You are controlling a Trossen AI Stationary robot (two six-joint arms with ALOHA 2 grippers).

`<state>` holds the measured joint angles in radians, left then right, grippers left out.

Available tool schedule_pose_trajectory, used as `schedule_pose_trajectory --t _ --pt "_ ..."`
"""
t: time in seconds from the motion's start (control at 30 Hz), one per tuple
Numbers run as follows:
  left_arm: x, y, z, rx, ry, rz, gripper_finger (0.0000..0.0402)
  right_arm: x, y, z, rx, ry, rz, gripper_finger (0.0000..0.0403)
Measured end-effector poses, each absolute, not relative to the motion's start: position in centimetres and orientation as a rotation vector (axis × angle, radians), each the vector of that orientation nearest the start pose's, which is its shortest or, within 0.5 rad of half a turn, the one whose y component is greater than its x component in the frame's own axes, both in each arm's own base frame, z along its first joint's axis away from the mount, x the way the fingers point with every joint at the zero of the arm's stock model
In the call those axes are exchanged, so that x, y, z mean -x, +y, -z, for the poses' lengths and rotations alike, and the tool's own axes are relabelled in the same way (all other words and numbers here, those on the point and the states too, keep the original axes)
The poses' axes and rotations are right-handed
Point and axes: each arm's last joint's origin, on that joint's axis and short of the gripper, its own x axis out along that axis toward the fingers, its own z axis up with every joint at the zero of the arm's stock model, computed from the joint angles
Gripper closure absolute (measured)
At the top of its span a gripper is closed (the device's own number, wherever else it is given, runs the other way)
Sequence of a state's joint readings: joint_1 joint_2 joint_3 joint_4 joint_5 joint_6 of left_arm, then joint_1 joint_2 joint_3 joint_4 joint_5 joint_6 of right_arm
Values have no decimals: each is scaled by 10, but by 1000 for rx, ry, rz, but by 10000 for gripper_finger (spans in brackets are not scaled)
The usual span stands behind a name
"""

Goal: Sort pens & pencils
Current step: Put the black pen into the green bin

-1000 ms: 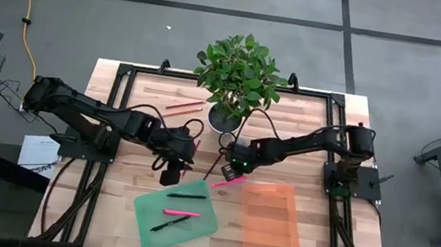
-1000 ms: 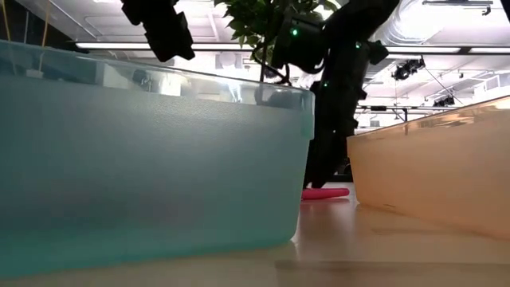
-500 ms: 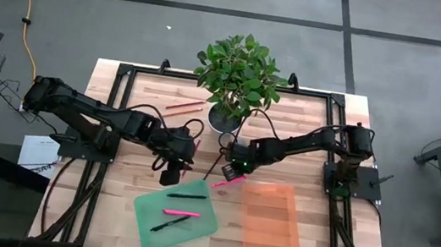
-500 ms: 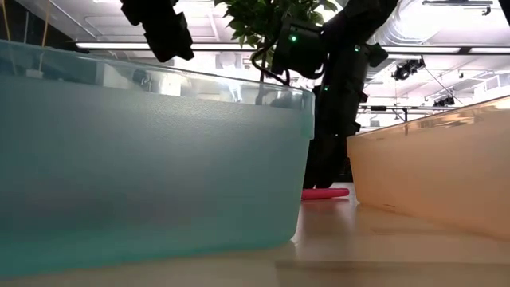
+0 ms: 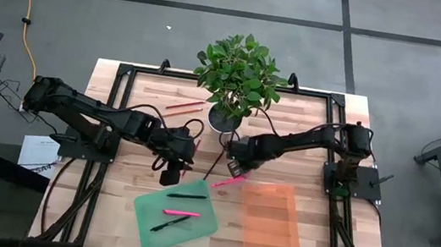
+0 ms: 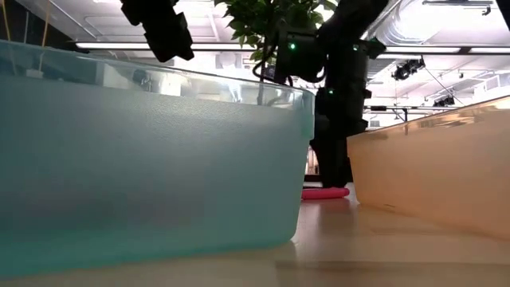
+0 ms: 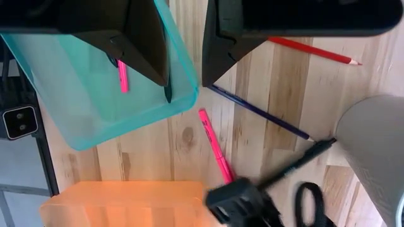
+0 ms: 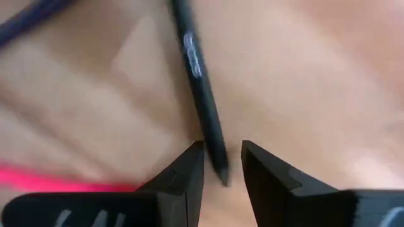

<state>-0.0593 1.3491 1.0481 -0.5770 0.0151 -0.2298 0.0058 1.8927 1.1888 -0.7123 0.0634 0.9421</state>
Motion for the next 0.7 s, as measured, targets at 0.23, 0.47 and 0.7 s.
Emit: schedule_pose_trajectory --t 0.23,0.47,0.7 --pt "-275 -17 -271 194 882 -31 316 -349 -13 -162 -627 1291 694 304" --pt "-275 -17 -271 194 882 -31 316 -351 -13 -164 -598 1290 653 304" --pt "-275 -17 -271 183 882 -25 316 -352 -13 -164 -611 1302 624 304"
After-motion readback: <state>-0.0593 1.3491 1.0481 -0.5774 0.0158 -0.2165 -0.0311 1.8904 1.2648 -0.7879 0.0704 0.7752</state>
